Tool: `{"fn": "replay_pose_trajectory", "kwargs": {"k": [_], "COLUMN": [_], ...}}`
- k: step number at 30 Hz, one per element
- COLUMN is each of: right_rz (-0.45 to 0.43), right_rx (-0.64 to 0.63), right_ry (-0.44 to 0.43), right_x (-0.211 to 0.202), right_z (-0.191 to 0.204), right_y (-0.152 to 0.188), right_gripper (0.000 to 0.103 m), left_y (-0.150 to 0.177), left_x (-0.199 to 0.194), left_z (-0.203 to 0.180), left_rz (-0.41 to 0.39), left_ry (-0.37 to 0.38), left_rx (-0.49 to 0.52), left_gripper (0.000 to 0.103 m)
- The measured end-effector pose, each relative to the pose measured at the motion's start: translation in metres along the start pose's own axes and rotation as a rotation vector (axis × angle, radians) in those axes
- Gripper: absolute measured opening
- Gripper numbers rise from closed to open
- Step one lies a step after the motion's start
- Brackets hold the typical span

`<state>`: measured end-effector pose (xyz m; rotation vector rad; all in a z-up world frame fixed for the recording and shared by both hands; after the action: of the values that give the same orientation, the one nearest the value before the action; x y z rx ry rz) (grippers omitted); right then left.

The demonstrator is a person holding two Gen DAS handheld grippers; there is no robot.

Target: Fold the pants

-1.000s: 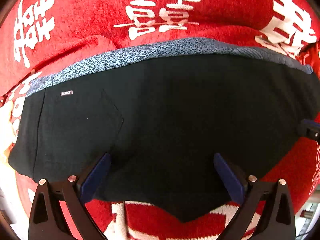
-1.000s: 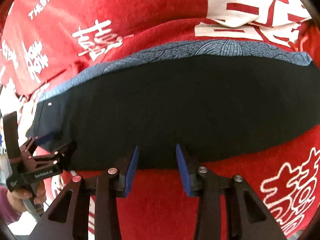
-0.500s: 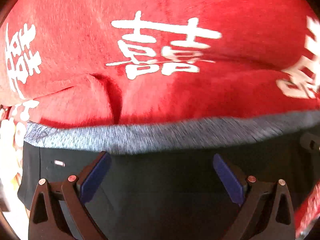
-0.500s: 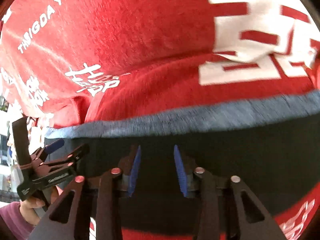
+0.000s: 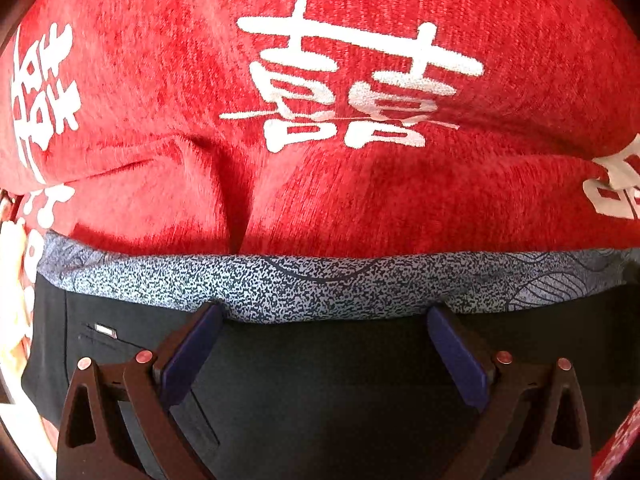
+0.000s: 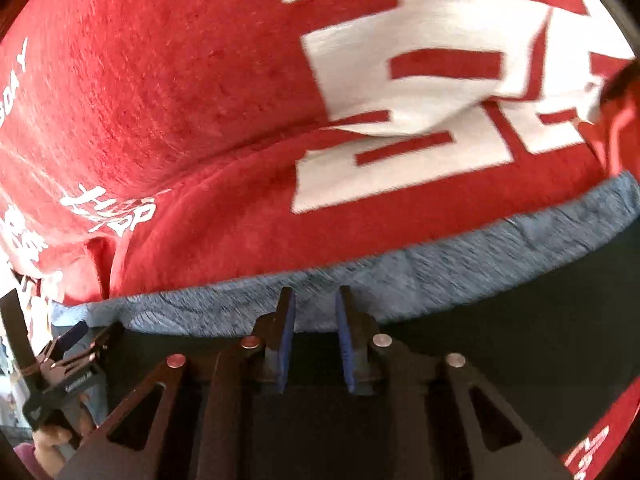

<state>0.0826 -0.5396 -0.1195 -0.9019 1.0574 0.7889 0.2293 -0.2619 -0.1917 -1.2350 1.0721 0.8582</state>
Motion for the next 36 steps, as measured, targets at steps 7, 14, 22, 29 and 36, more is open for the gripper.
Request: {"fn": "replay_pose_trajectory", "kwargs": {"k": [7, 14, 22, 29, 36], "right_rz": [0.0, -0.011, -0.028, -0.102, -0.158], "right_rx": [0.09, 0.17, 0.219, 0.406, 0.514], "right_ry": [-0.026, -0.063, -0.062, 0.077, 0.113], "right_x": [-0.032, -0.053, -0.076, -0.09, -0.086], "right_z": [-0.015, -0.021, -0.052, -0.141, -0.2], "right_y": [0.049, 0.098, 0.122, 0.122, 0.104], "right_gripper": [0.034, 0.034, 0.04, 0.041, 0.039], "left_y": [0.018, 0.056, 0.077, 0.085, 0.096], "left_x": [-0.027, -0.054, -0.074, -0.076, -0.046], "left_z": [-0.008, -0.037, -0.1, -0.168, -0.187], "left_rz": [-0.011, 0.012, 0.033, 0.042, 0.08], "left_ry": [-0.025, 0.027, 0.119, 0.184, 0.118], "left_rx": [0.099, 0.151, 0.204, 0.217, 0.231], "left_gripper": [0.103, 0.103, 0.103, 0.103, 0.103]}}
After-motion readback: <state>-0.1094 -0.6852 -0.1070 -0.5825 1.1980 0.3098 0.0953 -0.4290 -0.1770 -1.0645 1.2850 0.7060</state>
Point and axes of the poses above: each gripper's, at about its wrist camera, not at the fingertips, and x roughly the way its jaws point, z to its left, y to its underside, the point moved 10 cm from there along x, roughly the way its jaws point, and after that the axes turned 10 degrees about -x, right-handed, at the moved point
